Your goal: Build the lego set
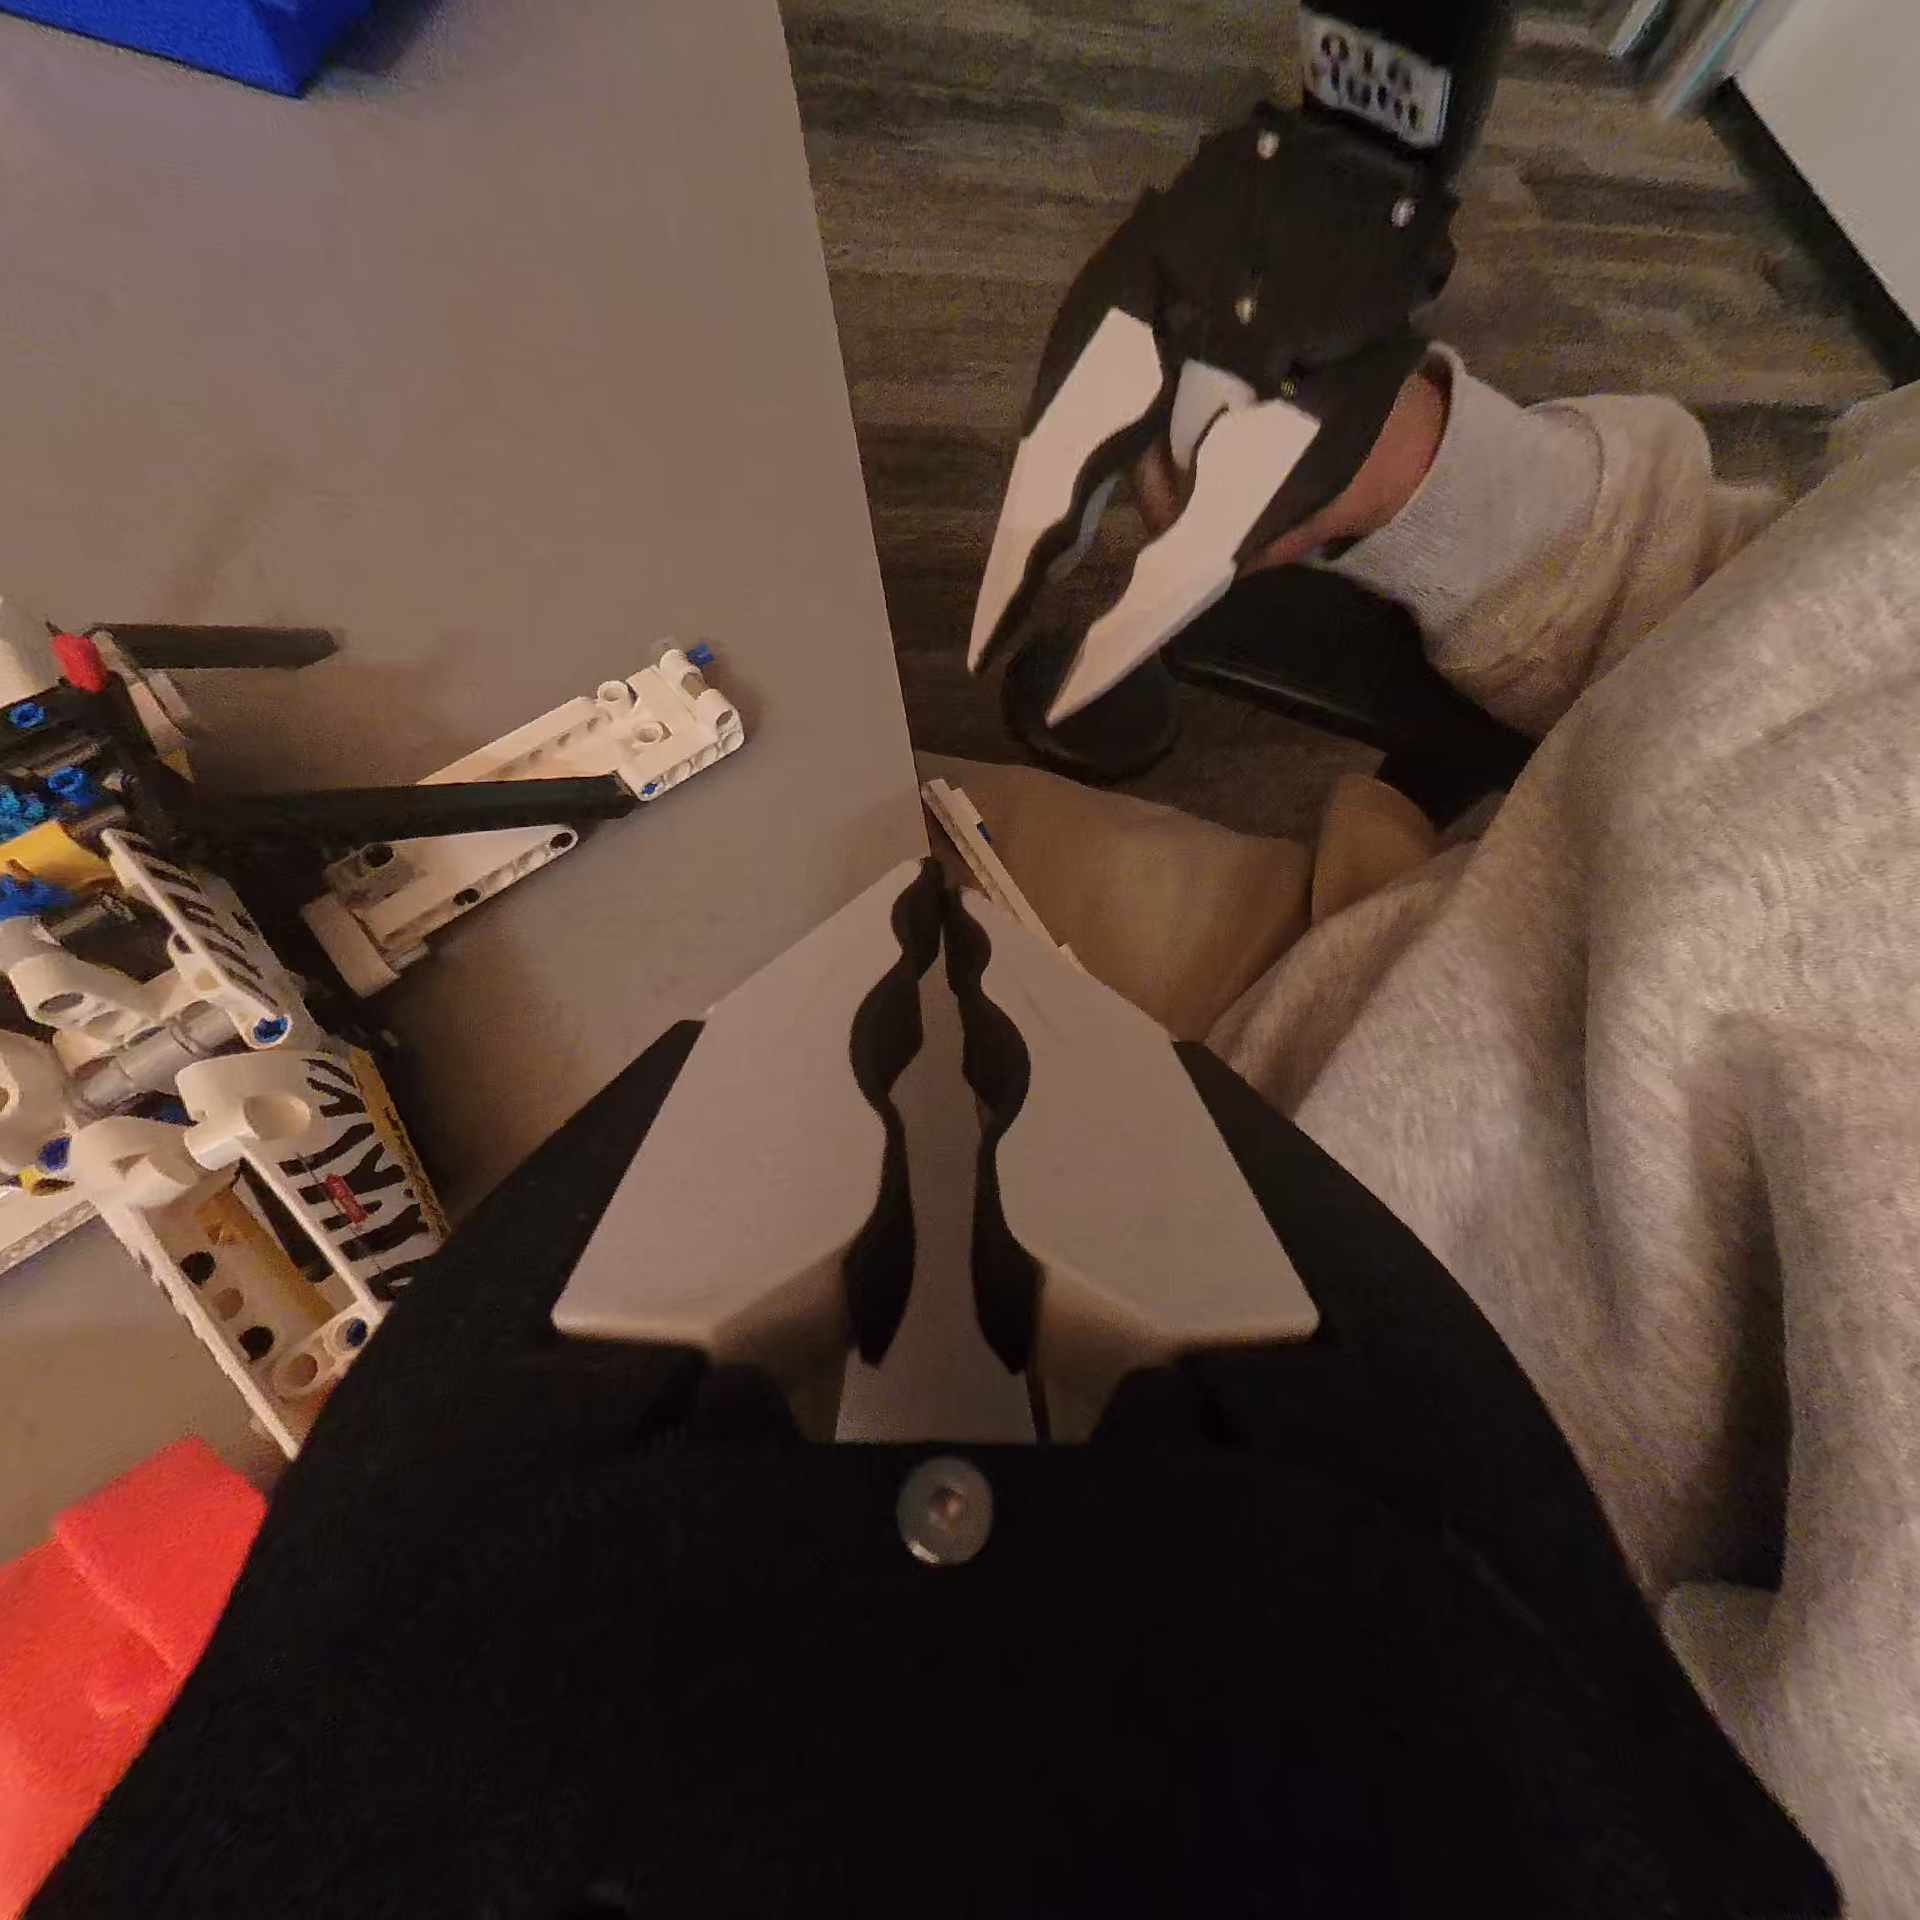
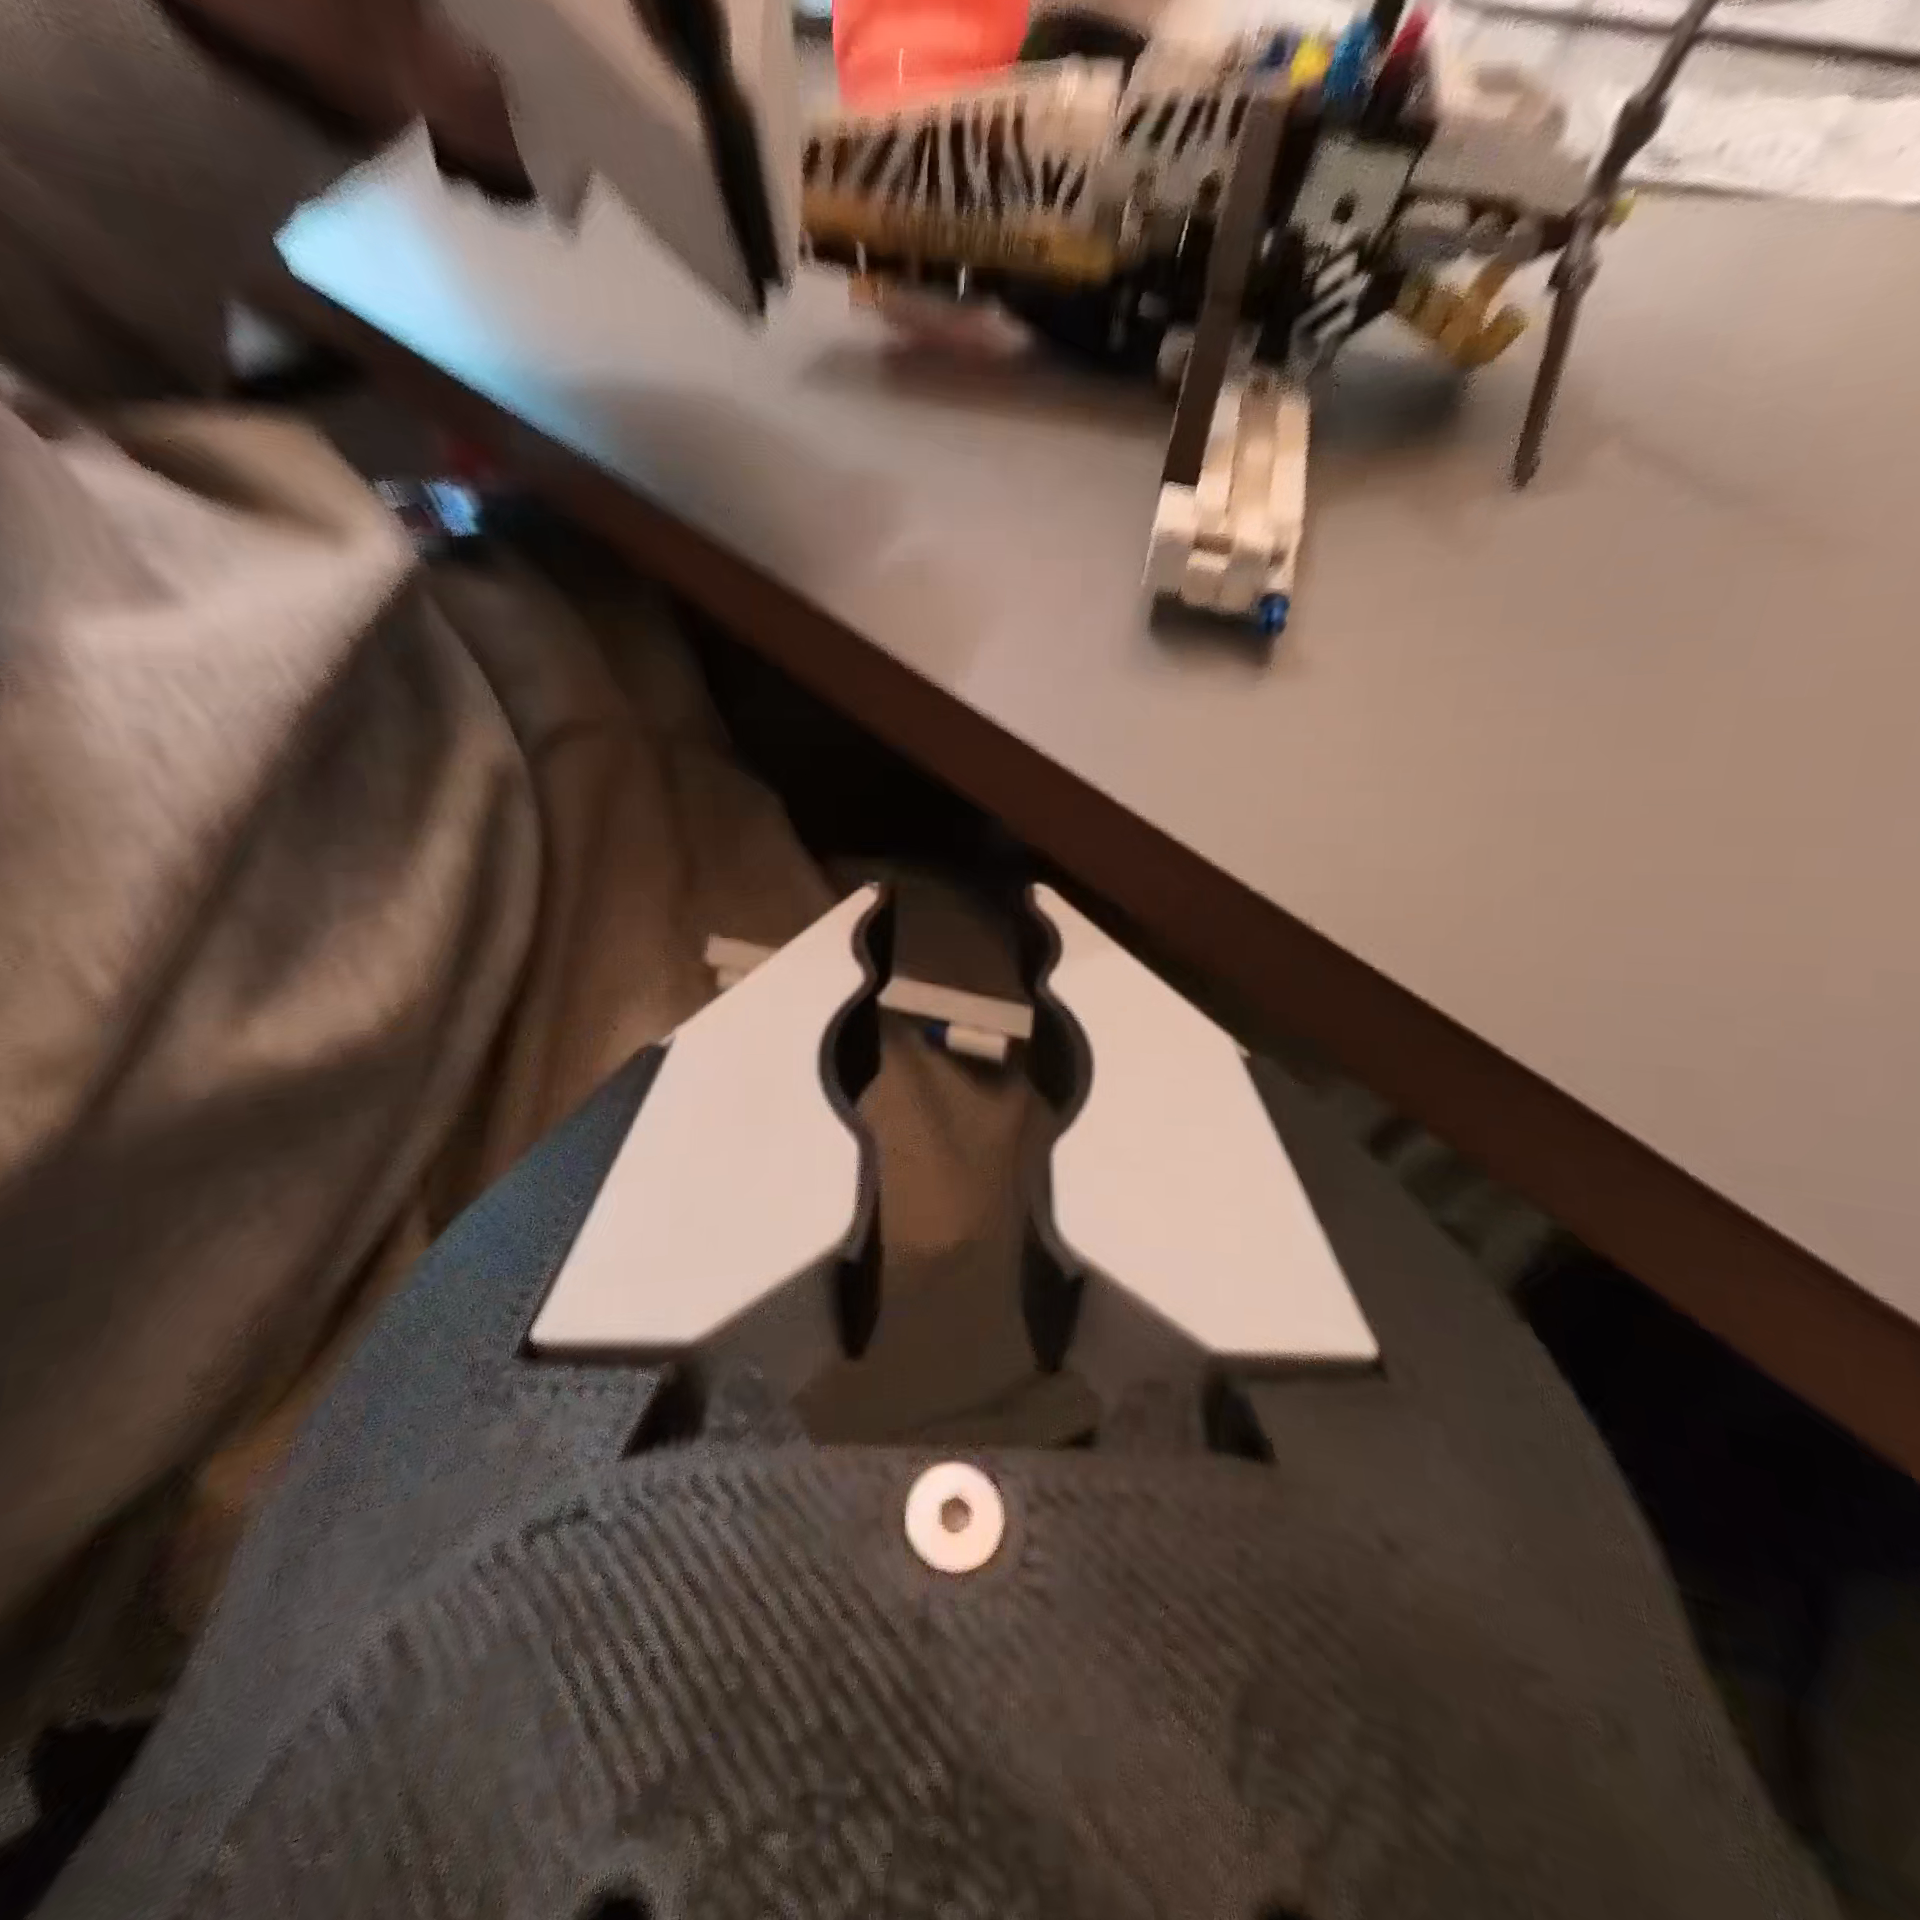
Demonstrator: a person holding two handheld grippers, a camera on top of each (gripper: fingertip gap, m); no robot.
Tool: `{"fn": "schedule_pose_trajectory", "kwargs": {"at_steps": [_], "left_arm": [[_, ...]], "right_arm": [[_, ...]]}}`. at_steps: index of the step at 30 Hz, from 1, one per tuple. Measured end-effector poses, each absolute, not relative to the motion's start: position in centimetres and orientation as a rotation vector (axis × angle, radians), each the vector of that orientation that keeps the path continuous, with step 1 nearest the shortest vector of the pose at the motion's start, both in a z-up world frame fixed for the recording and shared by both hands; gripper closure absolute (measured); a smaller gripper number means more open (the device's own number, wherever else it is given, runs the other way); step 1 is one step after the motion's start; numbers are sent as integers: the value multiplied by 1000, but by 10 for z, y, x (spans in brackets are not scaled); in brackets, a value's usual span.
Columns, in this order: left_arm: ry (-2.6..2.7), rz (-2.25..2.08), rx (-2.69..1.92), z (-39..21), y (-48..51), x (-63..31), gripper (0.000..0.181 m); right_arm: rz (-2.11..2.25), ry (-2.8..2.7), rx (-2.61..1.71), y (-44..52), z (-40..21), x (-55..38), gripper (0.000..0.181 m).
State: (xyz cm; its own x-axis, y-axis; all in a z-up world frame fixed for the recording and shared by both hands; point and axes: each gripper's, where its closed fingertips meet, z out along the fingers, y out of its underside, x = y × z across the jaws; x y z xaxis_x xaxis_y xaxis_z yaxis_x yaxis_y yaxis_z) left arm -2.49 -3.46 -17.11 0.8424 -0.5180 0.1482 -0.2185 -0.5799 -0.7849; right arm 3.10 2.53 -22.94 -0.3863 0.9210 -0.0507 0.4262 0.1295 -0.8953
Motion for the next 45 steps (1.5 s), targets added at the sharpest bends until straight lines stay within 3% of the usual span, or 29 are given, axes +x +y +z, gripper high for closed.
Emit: {"fn": "schedule_pose_trajectory", "kwargs": {"at_steps": [3, 15, 20, 23, 27, 37, 45], "left_arm": [[509, -485, -2169, -162, -36, -30, 181], [361, -483, -2094, -142, -61, -66, 181], [357, -490, -2061, -137, -63, -67, 181], [358, -511, -2039, -133, -64, -66, 181], [371, -524, -2035, -135, -64, -61, 181], [424, -626, -2039, -144, -62, -39, 178], [495, -736, -2049, -159, -51, -1, 154]], "right_arm": [[1026, -2010, -1240, 21, -250, 30, 148], [742, -2430, -1156, 9, -320, 31, 133], [803, -2406, -1205, 8, -319, 32, 143], [818, -2409, -1210, 7, -320, 34, 163], [837, -2412, -1223, 5, -319, 35, 175], [1136, -2286, -1281, -3, -287, 37, 176], [1511, -2080, -1120, -28, -220, 30, 176]]}}
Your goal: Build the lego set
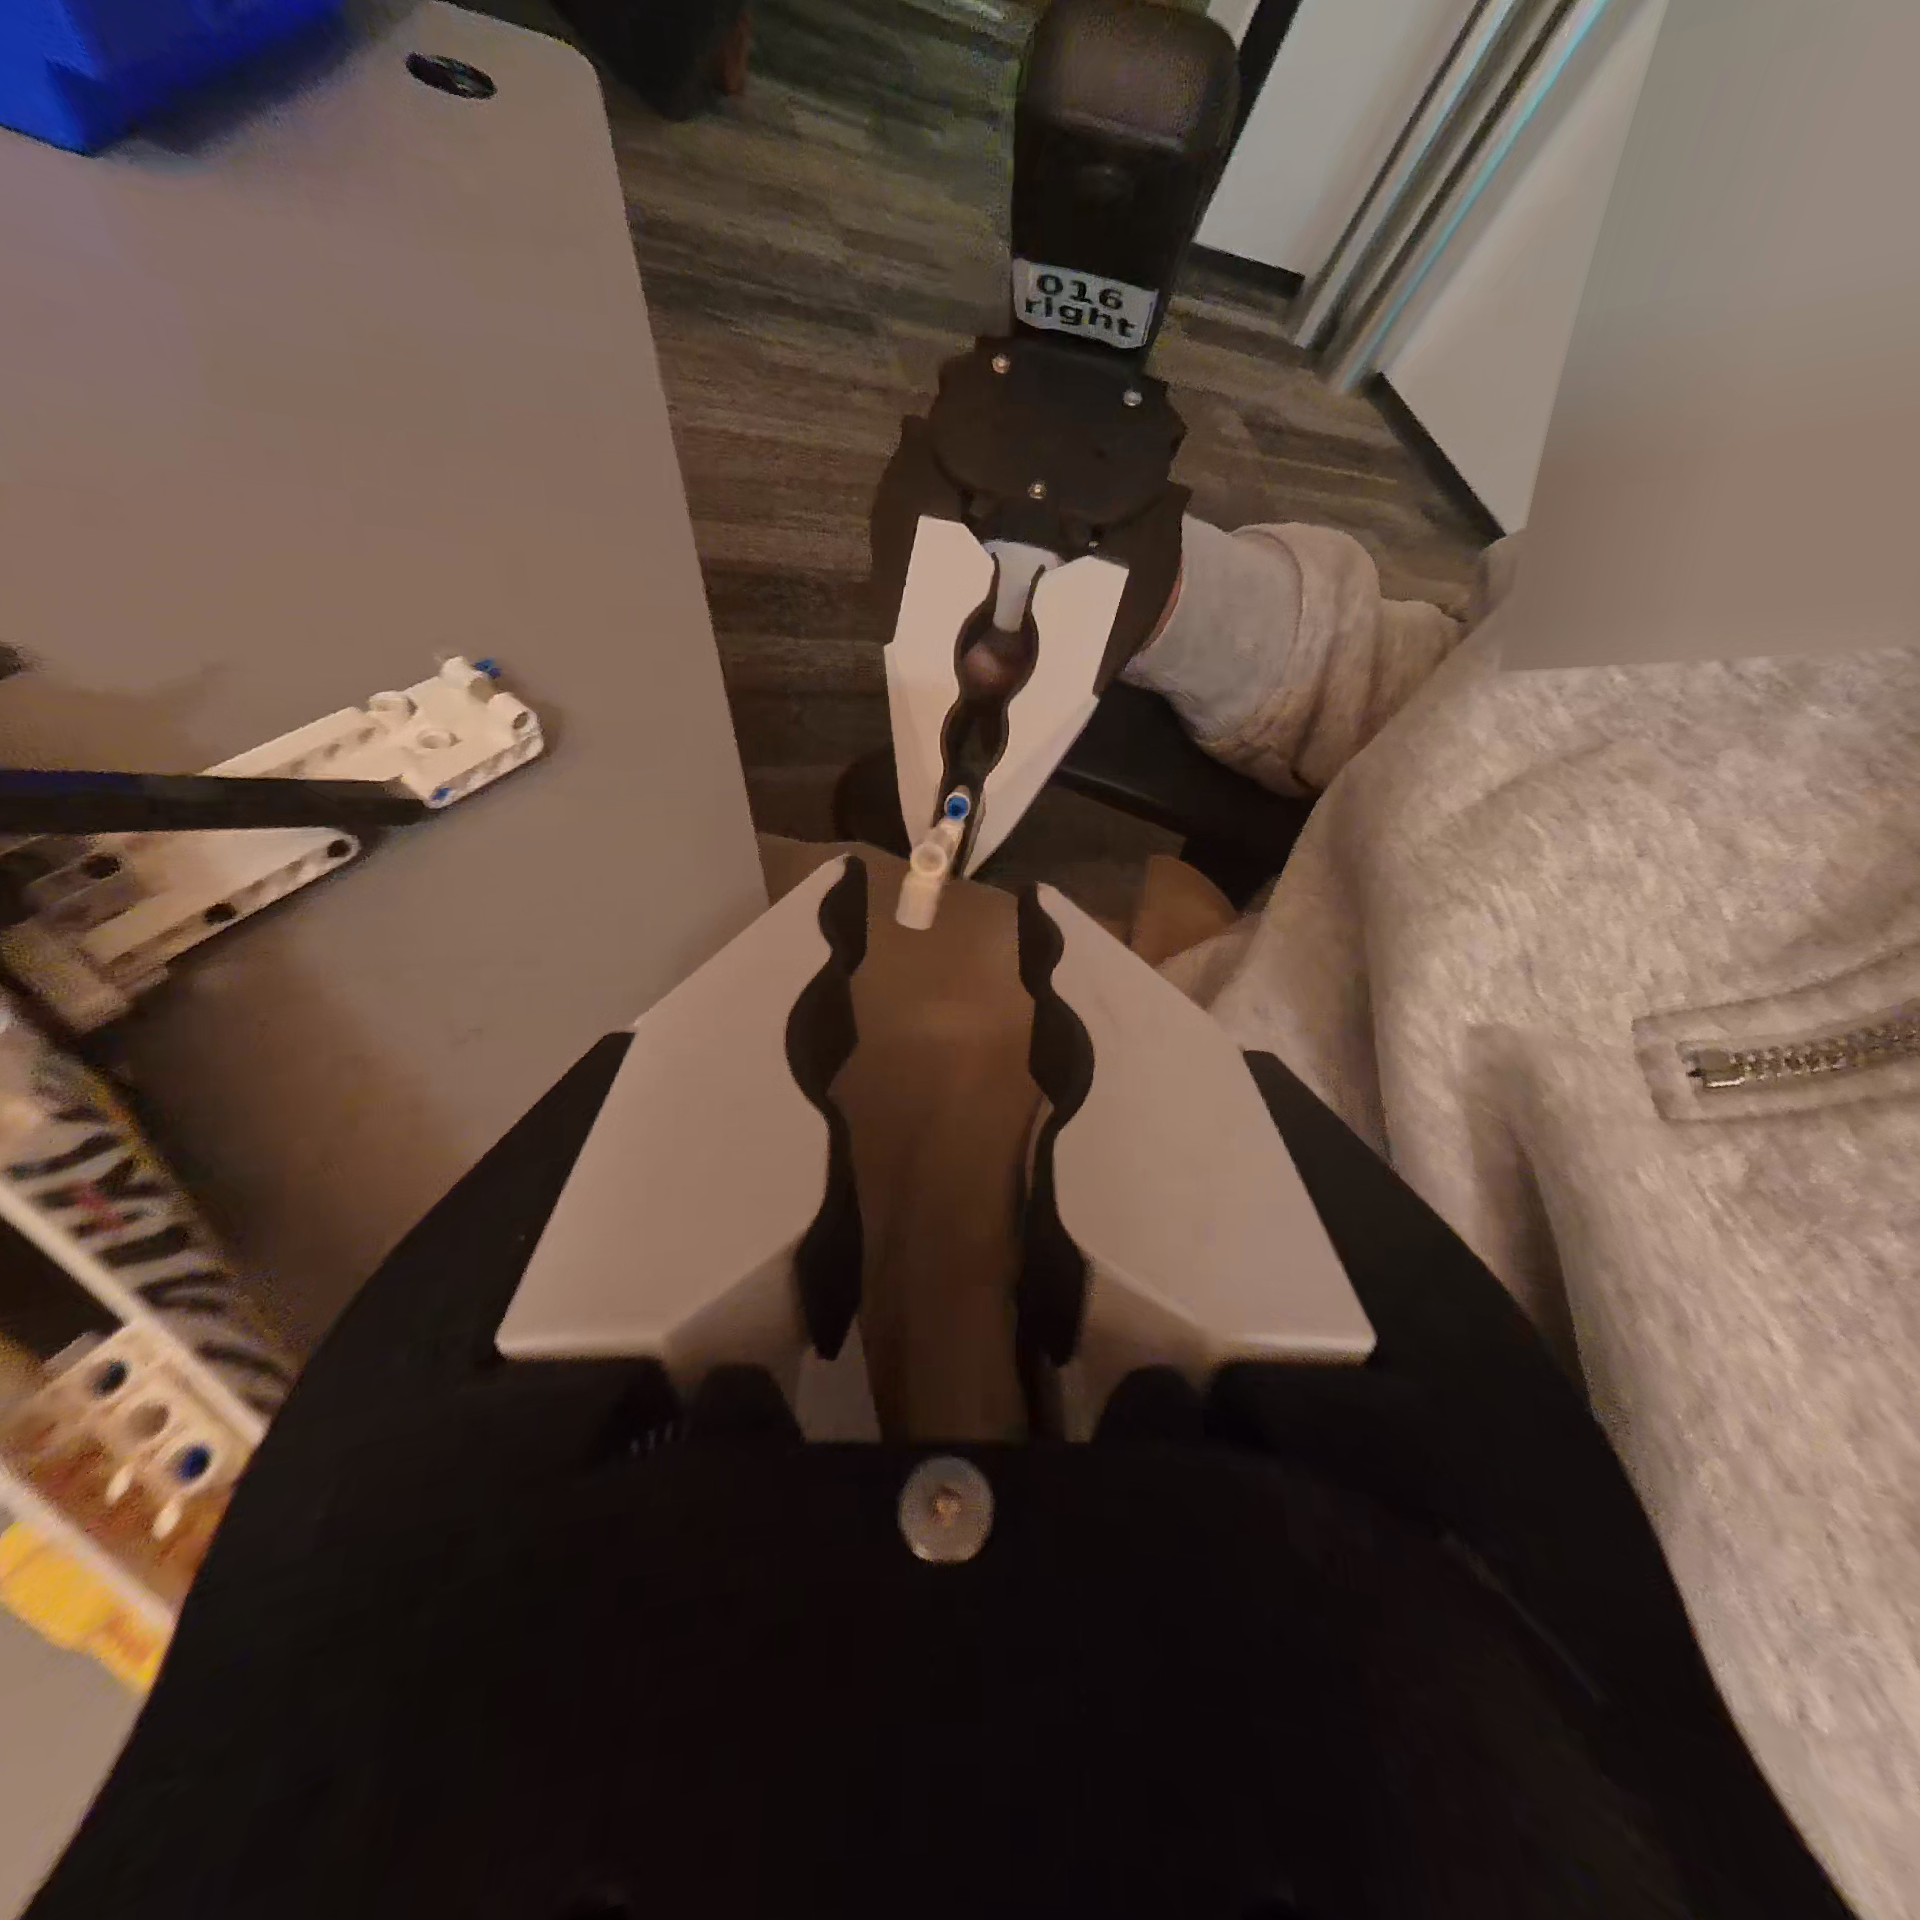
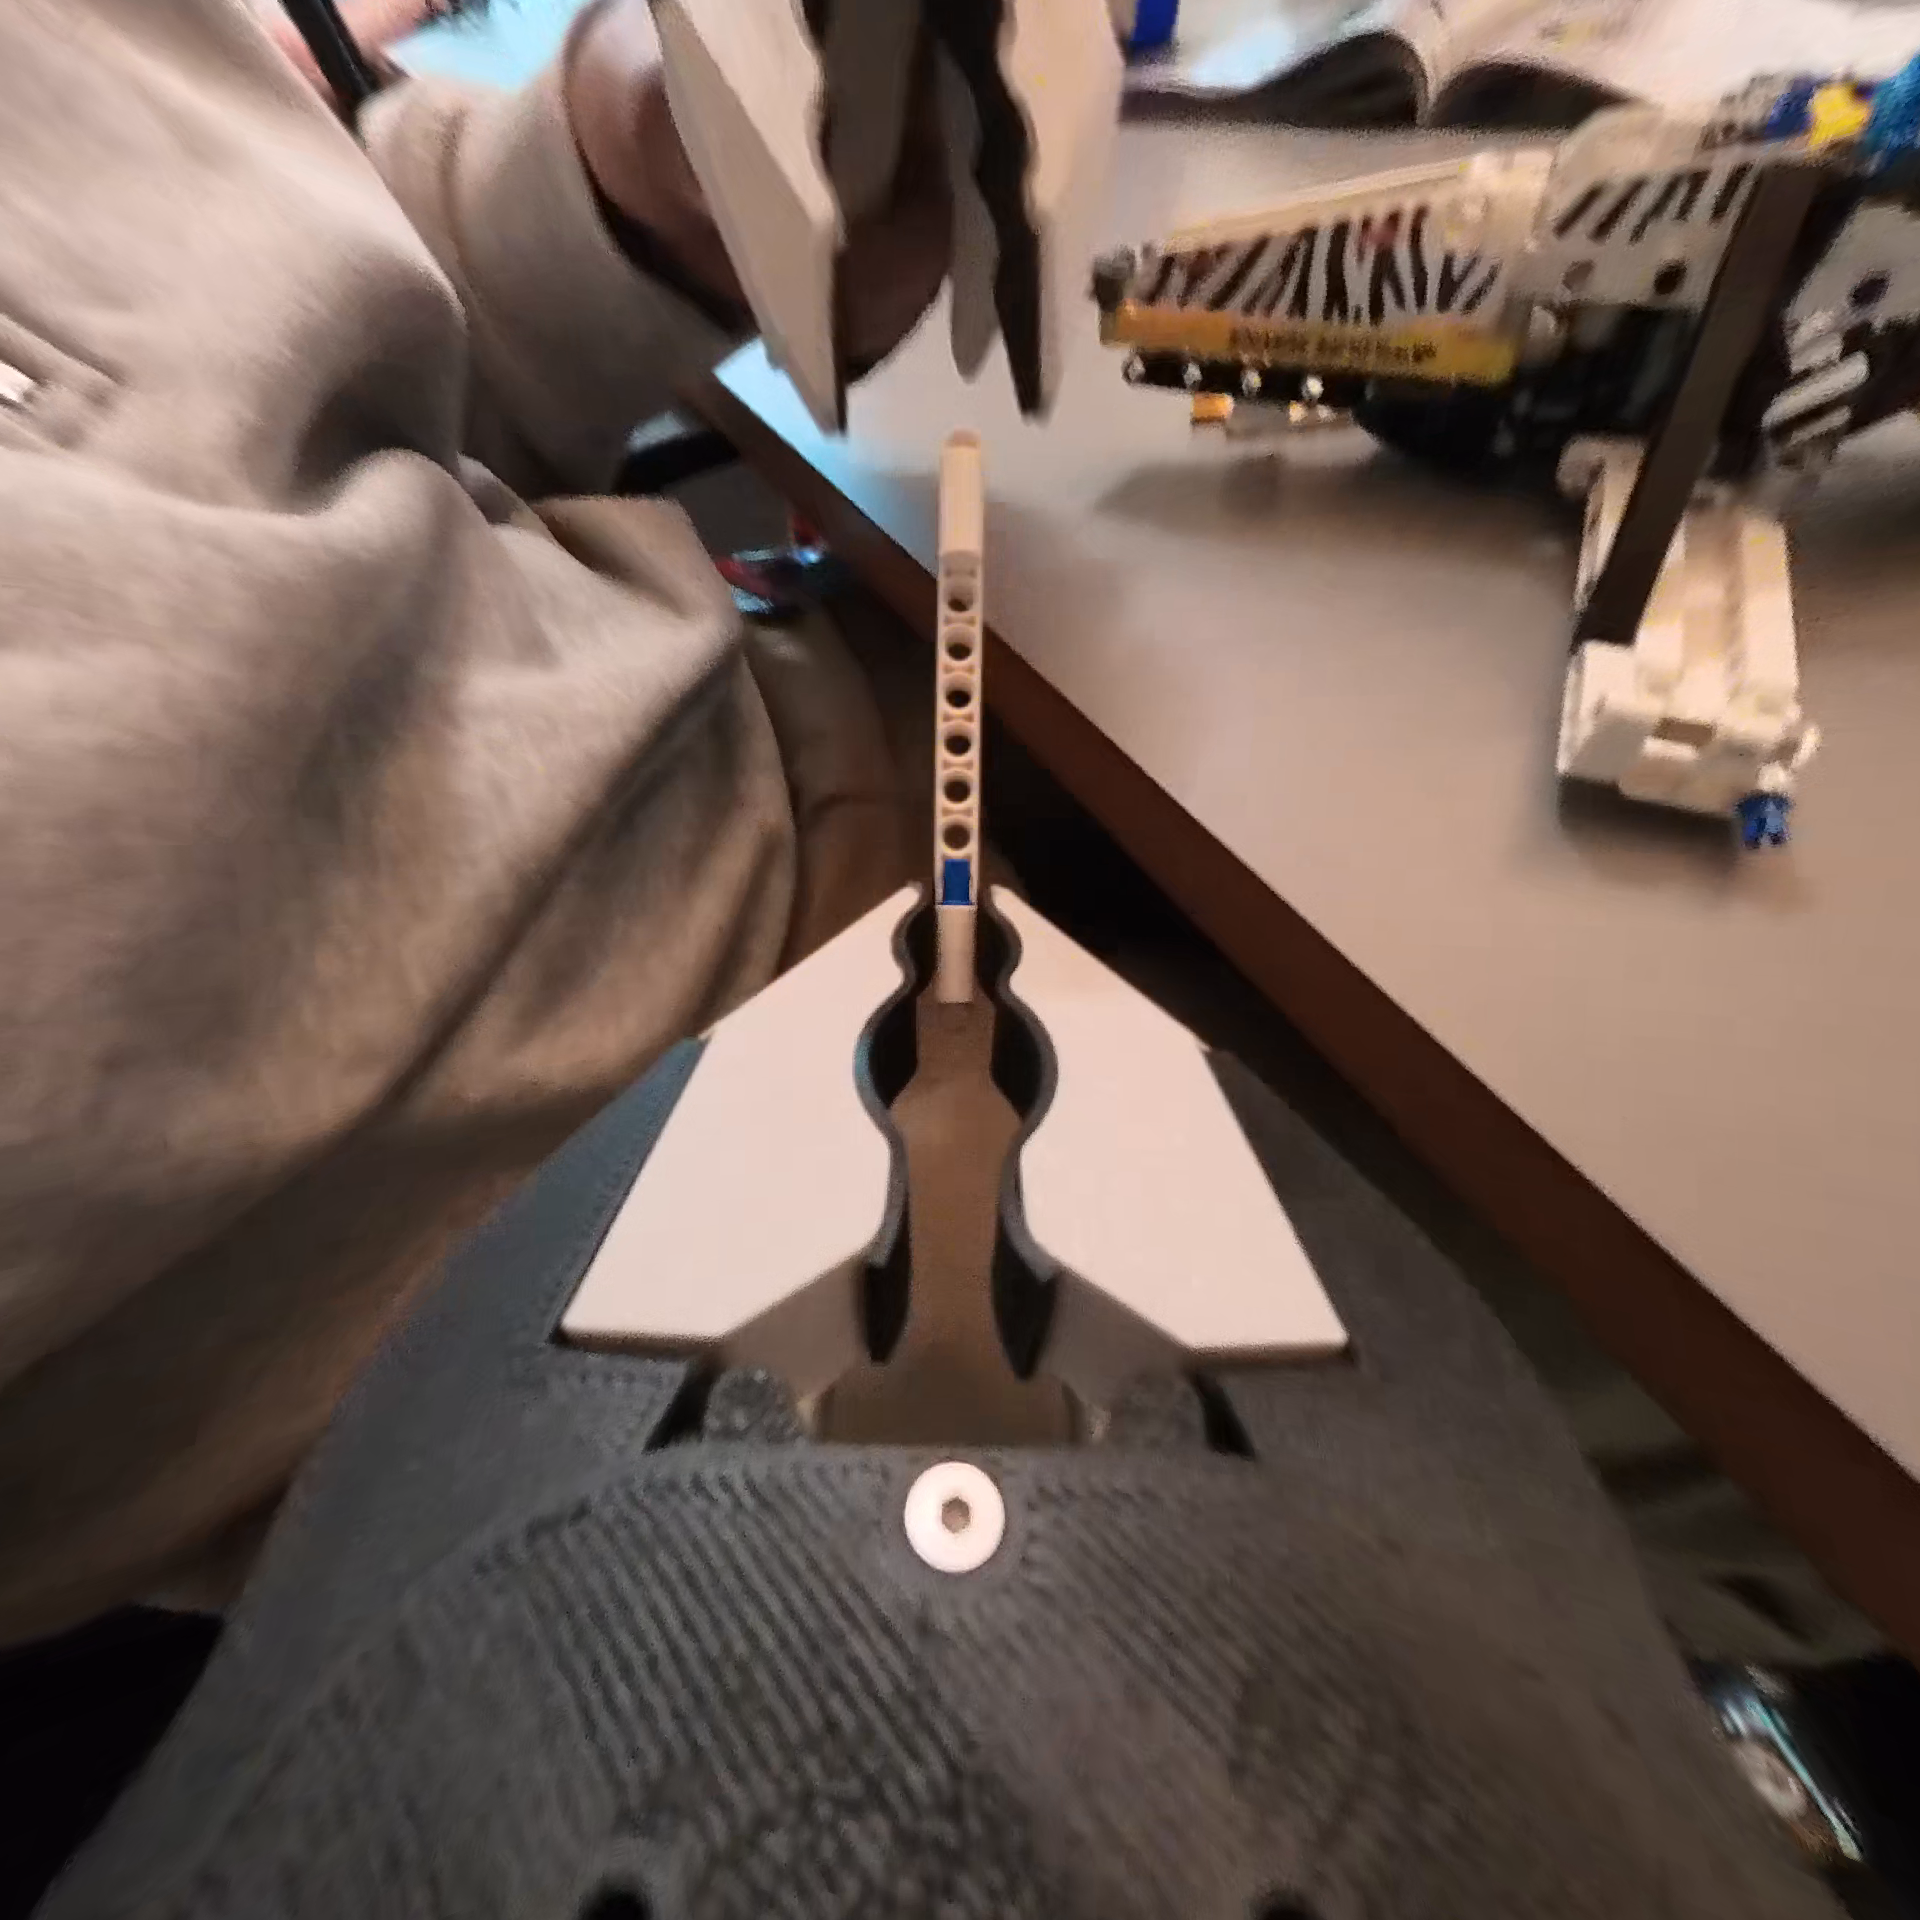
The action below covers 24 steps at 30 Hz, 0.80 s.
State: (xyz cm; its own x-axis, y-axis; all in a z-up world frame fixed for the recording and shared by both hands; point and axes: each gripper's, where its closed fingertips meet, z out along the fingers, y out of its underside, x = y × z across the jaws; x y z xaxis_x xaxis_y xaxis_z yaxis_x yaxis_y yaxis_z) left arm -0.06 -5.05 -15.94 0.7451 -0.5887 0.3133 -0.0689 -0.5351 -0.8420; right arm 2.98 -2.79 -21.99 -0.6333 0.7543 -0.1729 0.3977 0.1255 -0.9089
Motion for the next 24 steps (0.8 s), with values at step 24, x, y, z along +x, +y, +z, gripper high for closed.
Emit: {"fn": "schedule_pose_trajectory", "kwargs": {"at_steps": [24], "left_arm": [[432, -898, -1874, -134, -53, -6, 176]], "right_arm": [[1978, -1739, -1063, -48, -165, 9, 176]]}}
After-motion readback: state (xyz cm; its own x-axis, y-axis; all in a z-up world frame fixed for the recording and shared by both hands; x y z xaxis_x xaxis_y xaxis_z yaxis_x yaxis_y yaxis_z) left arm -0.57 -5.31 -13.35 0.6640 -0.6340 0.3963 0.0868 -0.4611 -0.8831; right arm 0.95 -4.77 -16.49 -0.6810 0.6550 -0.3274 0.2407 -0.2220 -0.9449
